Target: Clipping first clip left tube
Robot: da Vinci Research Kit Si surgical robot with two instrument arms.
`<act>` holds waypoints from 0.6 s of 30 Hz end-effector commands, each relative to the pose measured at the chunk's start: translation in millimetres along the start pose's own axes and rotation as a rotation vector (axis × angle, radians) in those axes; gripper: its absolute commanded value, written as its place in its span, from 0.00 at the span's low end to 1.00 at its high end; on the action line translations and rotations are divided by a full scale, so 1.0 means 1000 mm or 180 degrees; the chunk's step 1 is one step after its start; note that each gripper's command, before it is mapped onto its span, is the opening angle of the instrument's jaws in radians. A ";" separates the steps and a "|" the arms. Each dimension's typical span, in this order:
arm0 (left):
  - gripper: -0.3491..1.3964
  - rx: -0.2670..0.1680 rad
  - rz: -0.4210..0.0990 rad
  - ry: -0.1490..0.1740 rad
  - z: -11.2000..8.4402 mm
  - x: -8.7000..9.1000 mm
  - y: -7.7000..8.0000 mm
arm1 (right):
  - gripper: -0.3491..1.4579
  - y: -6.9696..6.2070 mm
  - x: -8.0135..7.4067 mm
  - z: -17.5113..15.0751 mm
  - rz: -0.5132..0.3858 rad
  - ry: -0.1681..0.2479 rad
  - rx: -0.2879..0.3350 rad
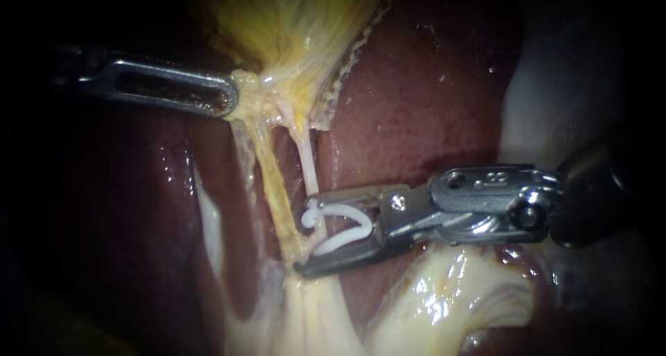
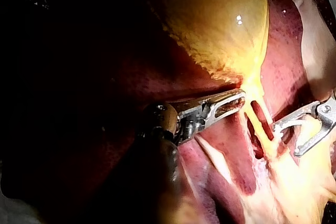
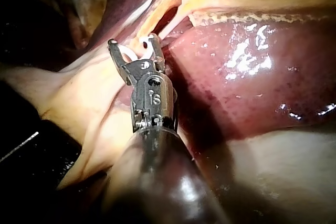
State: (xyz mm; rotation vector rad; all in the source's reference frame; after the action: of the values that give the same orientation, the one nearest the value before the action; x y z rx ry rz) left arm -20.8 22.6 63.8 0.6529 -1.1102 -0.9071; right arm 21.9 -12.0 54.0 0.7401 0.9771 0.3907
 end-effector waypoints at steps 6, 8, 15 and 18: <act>0.00 0.0007 0.0002 0.0003 0.0001 0.0001 0.0000 | 0.46 0.0009 -0.0008 0.0006 0.0026 -0.0013 0.0019; 0.00 0.0007 0.0002 0.0003 0.0001 0.0001 0.0000 | 0.46 0.0013 -0.0012 0.0008 0.0017 -0.0016 0.0020; 0.00 0.0007 0.0003 0.0003 0.0001 0.0001 0.0000 | 0.46 0.0029 -0.0022 0.0013 0.0001 -0.0019 0.0009; 0.00 0.0006 0.0003 0.0003 0.0001 0.0001 0.0000 | 0.46 0.0034 -0.0025 0.0015 -0.0003 -0.0020 0.0004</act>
State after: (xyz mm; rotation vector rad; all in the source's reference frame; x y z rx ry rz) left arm -20.9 22.5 63.9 0.6546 -1.1106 -0.9048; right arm 22.0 -11.7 58.7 0.7416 0.9715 0.3866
